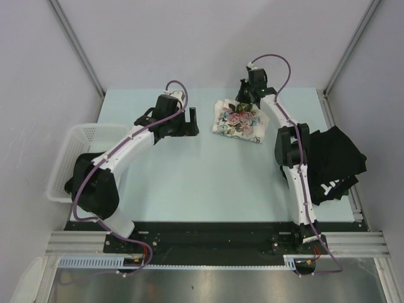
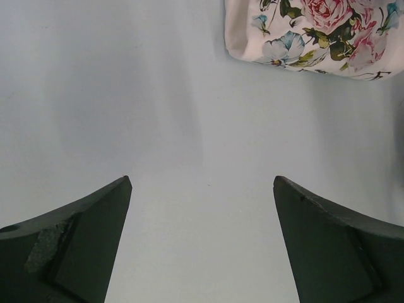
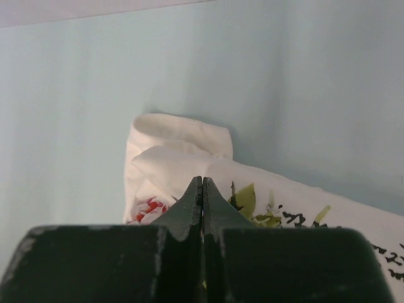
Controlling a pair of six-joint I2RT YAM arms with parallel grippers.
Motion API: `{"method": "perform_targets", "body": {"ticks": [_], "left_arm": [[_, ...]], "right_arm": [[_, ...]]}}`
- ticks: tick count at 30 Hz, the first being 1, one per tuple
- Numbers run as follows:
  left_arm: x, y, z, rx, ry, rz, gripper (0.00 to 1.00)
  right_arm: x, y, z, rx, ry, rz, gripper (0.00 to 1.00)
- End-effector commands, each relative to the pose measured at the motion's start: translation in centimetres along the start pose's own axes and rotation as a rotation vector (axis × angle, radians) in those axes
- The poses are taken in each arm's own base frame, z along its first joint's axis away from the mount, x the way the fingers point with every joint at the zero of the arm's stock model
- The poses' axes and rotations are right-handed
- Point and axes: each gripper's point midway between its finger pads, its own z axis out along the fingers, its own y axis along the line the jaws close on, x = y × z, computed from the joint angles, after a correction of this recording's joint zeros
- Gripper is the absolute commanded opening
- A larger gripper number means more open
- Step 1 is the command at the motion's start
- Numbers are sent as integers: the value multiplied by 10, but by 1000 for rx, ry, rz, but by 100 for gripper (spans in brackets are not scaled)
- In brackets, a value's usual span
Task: Fold and stack the t-shirts
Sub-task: Fold the long partially folded tshirt into a neat square
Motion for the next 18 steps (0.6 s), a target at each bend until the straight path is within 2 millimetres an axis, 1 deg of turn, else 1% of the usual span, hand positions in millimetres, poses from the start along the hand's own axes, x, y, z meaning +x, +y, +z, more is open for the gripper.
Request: {"method": "perform_targets", "body": {"ticks": [1,2,3,4,5,6,8,9,10,12,13,14,16,17,18], "left_arm": [[-14,-9,-14,34,-57,3,100],[-14,-10,-13,34,-57,2,100],[-14,-11,-12,36,-53,2,100],[-14,-13,-12,41,-52,3,100],[-12,-14,-11,41,-46,3,99],[-12,-14,-11,43,-47,4,100],[-11,-17,-9,45,-42,6,99],[-11,-18,-9,47,-43,6,100],[-11,-20,-9,51,-41,7,100],[-13,-22,-9,52,-46,6,100],[-14,-24,-10,58,-50,8,99],[-15,-25,-10,56,-51,9,100],[-16,-25,-11,54,-52,11,99],[-15,-25,-12,52,-49,13,100],[-15,-25,-12,52,-51,15,100]], "right_arm": [[-57,45,-55,-125,-97,15,0],[-51,48,-56,-143,-76,20,0],[-42,47,-55,-146,-52,25,0],[-41,49,-57,-150,-45,30,0],[-36,53,-59,-174,-25,31,0],[-28,53,-58,-177,-4,34,0],[-24,58,-63,-188,7,20,0],[-13,55,-60,-175,30,21,0],[-11,56,-61,-172,33,18,0],[2,52,-58,-165,69,20,0],[5,48,-56,-155,79,23,0],[16,45,-52,-157,113,29,0],[22,41,-49,-153,131,28,0],[28,37,-45,-147,148,29,0],[30,33,-43,-134,149,22,0]]}}
